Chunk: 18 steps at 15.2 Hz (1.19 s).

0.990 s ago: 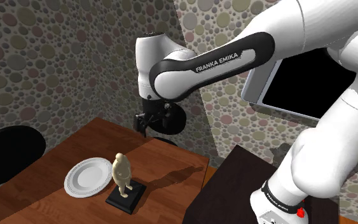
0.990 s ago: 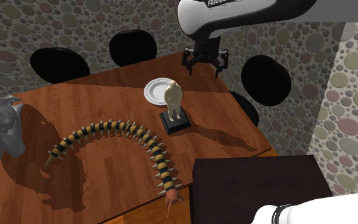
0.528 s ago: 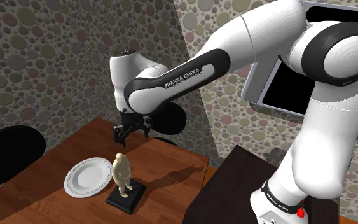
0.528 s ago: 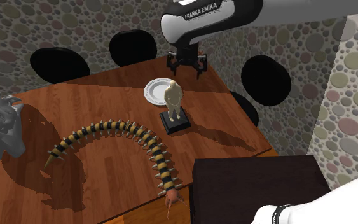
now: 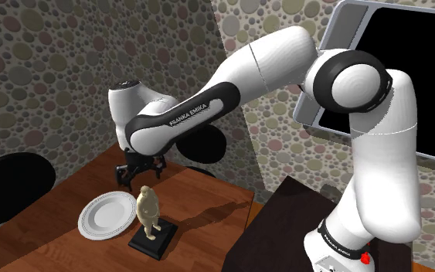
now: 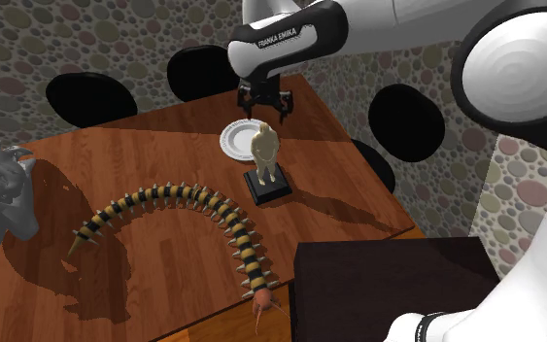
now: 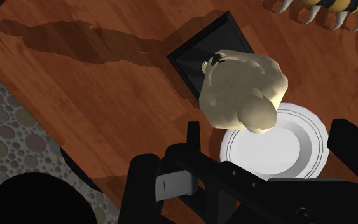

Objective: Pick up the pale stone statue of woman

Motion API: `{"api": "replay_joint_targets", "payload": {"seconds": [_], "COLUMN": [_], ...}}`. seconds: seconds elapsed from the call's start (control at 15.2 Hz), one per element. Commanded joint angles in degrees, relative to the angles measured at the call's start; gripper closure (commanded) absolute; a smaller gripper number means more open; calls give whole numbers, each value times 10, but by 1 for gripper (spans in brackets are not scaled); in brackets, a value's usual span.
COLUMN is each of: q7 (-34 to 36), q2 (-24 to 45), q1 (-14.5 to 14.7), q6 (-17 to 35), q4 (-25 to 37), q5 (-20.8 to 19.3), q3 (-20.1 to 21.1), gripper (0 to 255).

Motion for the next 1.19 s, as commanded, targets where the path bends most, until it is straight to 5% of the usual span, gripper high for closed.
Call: {"api": "replay_joint_targets", "payload": {"seconds": [0.0,0.4,0.46,1.12], "q7": [3,7,8,6], "q2": [13,32,32,28], "q1": [3,7,7,6], "q6": [11,36,36,31], "q4": [2,-5,-5,-4], "q5": [-4,-12,-12,-11], "q3": [-3,-8,-8,-7], "gripper": [0,0,255,255]}}
